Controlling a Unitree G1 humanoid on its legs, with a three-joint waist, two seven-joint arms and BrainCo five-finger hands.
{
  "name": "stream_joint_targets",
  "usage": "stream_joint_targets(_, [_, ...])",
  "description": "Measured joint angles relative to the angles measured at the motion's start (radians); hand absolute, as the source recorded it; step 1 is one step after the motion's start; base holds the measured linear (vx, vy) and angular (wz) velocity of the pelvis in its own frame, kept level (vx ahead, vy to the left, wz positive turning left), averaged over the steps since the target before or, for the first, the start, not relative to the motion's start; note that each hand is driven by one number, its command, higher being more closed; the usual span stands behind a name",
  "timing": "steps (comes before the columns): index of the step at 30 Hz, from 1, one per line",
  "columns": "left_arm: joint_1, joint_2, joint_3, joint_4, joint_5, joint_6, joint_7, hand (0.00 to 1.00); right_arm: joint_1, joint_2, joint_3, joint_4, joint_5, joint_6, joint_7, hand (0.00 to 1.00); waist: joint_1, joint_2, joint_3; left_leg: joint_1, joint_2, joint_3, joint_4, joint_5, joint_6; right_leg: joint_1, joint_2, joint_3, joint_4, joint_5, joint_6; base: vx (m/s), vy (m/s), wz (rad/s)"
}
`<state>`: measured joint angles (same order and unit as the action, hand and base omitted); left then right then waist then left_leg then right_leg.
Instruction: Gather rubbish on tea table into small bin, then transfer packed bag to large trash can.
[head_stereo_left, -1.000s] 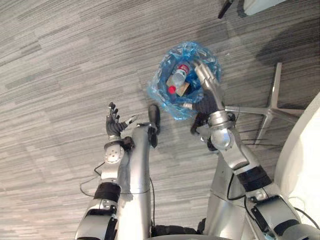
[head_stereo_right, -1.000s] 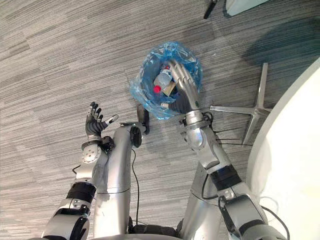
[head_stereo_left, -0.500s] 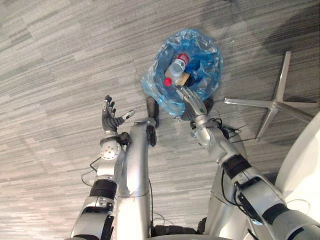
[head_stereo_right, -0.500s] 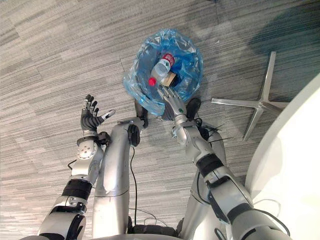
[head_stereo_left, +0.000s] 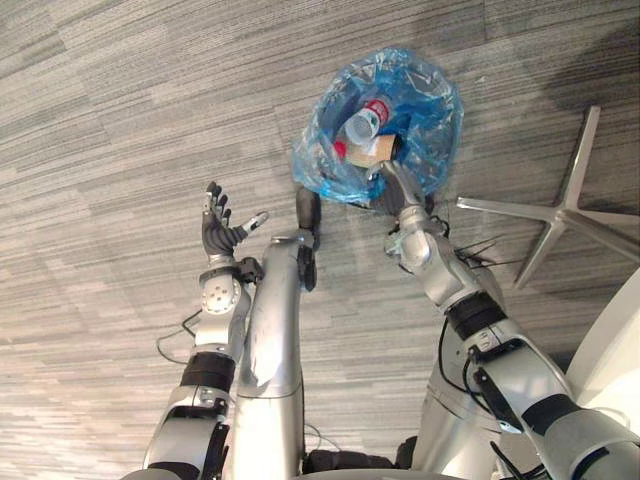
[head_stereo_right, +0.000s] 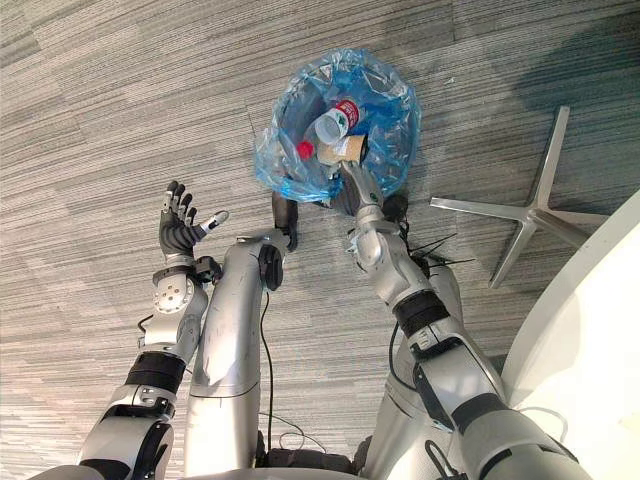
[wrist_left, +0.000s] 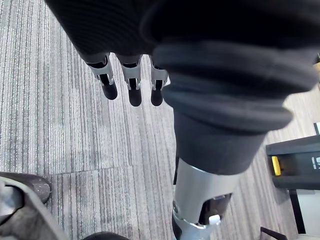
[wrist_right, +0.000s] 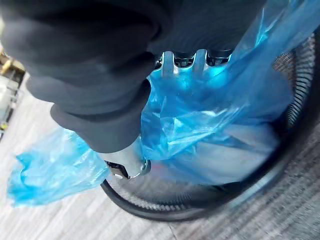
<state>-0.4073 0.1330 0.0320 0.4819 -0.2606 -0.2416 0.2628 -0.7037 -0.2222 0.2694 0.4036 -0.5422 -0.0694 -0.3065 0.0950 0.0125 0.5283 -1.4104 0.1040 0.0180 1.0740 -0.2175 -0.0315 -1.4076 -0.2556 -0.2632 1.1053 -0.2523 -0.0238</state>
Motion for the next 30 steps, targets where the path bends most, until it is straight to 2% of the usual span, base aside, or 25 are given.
stream_joint_targets(1, [0.002,-0.014,-0.001,0.0,0.002,0.003,-0.001,0.0,0.019,-0.001,-0.003,-0.026,0.002,-0.002,0.0,1.0,-0.001,0.0,0.0,0.024,0.0,-0.002,-0.005,0.0,0.001,0.028,0.001,-0.004,-0.009,0.0,0.0,-0.03,0.037,-0.01])
stream_joint_targets(4, [0.045,-0.054,-0.009,0.0,0.039,0.011,-0.006,0.0,0.116,0.034,-0.025,-0.089,0.03,-0.003,0.0,1.0,-0.004,-0.03,-0.053,0.091,0.001,0.0,-0.057,-0.002,0.004,0.094,0.01,-0.013,-0.059,0.002,0.002,-0.02,0.029,0.0])
stream_joint_targets(6, [0.085,-0.074,-0.034,0.007,0.049,0.028,-0.023,0.0,0.197,0.046,-0.028,-0.148,0.058,-0.004,0.001,1.0,-0.007,-0.033,-0.055,0.182,0.0,-0.001,-0.1,0.002,-0.003,0.189,0.012,-0.026,-0.099,0.005,-0.002,0.01,0.023,0.09])
stream_joint_targets(9, [0.181,-0.092,-0.043,0.024,0.061,0.041,-0.025,0.0,0.356,0.085,-0.026,-0.243,0.131,-0.007,0.008,1.0,-0.006,-0.035,-0.056,0.399,0.0,0.011,-0.211,0.011,-0.017,0.398,0.029,-0.039,-0.208,0.026,-0.033,0.03,0.003,0.0])
stream_joint_targets(11, [0.218,-0.091,-0.04,0.031,0.064,0.041,-0.025,0.0,0.41,0.101,-0.026,-0.279,0.155,-0.014,0.01,1.0,-0.008,-0.039,-0.066,0.475,0.002,0.016,-0.256,0.012,-0.018,0.47,0.039,-0.044,-0.254,0.031,-0.025,0.05,-0.01,-0.06])
stream_joint_targets(13, [0.283,-0.091,-0.041,0.057,0.081,0.042,-0.033,0.0,0.505,0.123,-0.016,-0.333,0.2,-0.031,0.031,1.0,-0.014,-0.049,-0.119,0.591,0.005,0.021,-0.333,0.02,-0.023,0.586,0.057,-0.054,-0.336,0.045,-0.015,0.11,-0.019,-0.06])
stream_joint_targets(15, [0.35,-0.09,-0.04,0.098,0.098,0.043,-0.045,0.0,0.577,0.144,0.015,-0.39,0.231,-0.043,0.056,1.0,-0.024,-0.066,-0.153,0.764,0.021,0.046,-0.431,0.028,-0.025,0.755,0.089,-0.055,-0.452,0.071,-0.007,0.2,-0.007,-0.19])
stream_joint_targets(16, [0.367,-0.09,-0.04,0.113,0.101,0.044,-0.045,0.0,0.598,0.149,0.024,-0.403,0.235,-0.049,0.06,1.0,-0.025,-0.074,-0.171,0.802,0.022,0.056,-0.461,0.036,-0.022,0.787,0.096,-0.049,-0.483,0.078,-0.003,0.19,0.01,-0.31])
stream_joint_targets(17, [0.396,-0.091,-0.041,0.133,0.108,0.049,-0.047,0.0,0.645,0.158,0.03,-0.434,0.24,-0.068,0.071,1.0,-0.026,-0.086,-0.214,0.869,0.023,0.074,-0.52,0.046,-0.023,0.843,0.109,-0.041,-0.542,0.095,0.008,0.16,0.011,-0.28])
stream_joint_targets(19, [0.428,-0.091,-0.042,0.185,0.118,0.048,-0.053,0.0,0.689,0.16,0.048,-0.457,0.252,-0.096,0.096,1.0,-0.025,-0.089,-0.273,0.968,0.032,0.104,-0.614,0.068,-0.024,0.94,0.147,-0.022,-0.675,0.148,0.014,0.2,0.057,-0.43])
stream_joint_targets(21, [0.433,-0.08,-0.04,0.246,0.119,0.049,-0.066,0.0,0.691,0.155,0.067,-0.456,0.266,-0.109,0.119,1.0,-0.027,-0.086,-0.305,1.039,0.033,0.131,-0.698,0.091,-0.021,1.014,0.179,0.004,-0.807,0.214,0.019,0.18,0.085,-0.53])
stream_joint_targets(22, [0.431,-0.072,-0.039,0.268,0.126,0.049,-0.067,0.0,0.69,0.154,0.065,-0.456,0.268,-0.118,0.136,1.0,-0.029,-0.086,-0.309,1.079,0.03,0.149,-0.742,0.108,-0.019,1.058,0.191,0.018,-0.885,0.262,0.014,0.14,0.073,-0.44])
stream_joint_targets(24, [0.432,-0.061,-0.038,0.275,0.129,0.049,-0.066,0.0,0.68,0.144,0.067,-0.453,0.276,-0.12,0.149,1.0,-0.026,-0.086,-0.31,1.111,0.026,0.168,-0.764,0.116,-0.013,1.095,0.202,0.044,-0.945,0.305,0.012,0.09,0.082,-0.41])
stream_joint_targets(27, [0.43,-0.04,-0.026,0.271,0.138,0.049,-0.067,0.0,0.631,0.134,0.074,-0.41,0.289,-0.119,0.176,1.0,-0.03,-0.086,-0.31,1.13,0.005,0.16,-0.743,0.127,0.005,1.089,0.191,0.092,-0.905,0.327,0.04,0.0,0.092,-0.31])
stream_joint_targets(28, [0.435,-0.043,-0.008,0.252,0.137,0.048,-0.066,0.0,0.621,0.127,0.074,-0.401,0.309,-0.119,0.18,1.0,-0.02,-0.077,-0.312,1.149,0.018,0.145,-0.767,0.146,0.033,1.101,0.196,0.125,-0.884,0.315,0.074,-0.08,0.07,0.07])
stream_joint_targets(29, [0.443,-0.037,0.002,0.214,0.137,0.046,-0.066,0.0,0.618,0.129,0.072,-0.405,0.331,-0.122,0.179,1.0,-0.036,-0.066,-0.306,1.188,0.009,0.116,-0.787,0.146,0.032,1.083,0.172,0.129,-0.59,0.167,0.055,-0.05,0.045,0.39])
stream_joint_targets(30, [0.45,-0.034,-0.004,0.184,0.137,0.045,-0.068,0.0,0.623,0.13,0.069,-0.409,0.344,-0.123,0.178,1.0,-0.035,-0.07,-0.309,1.202,-0.002,0.101,-0.796,0.146,0.033,1.093,0.158,0.137,-0.471,0.112,0.083,-0.03,0.034,0.94])
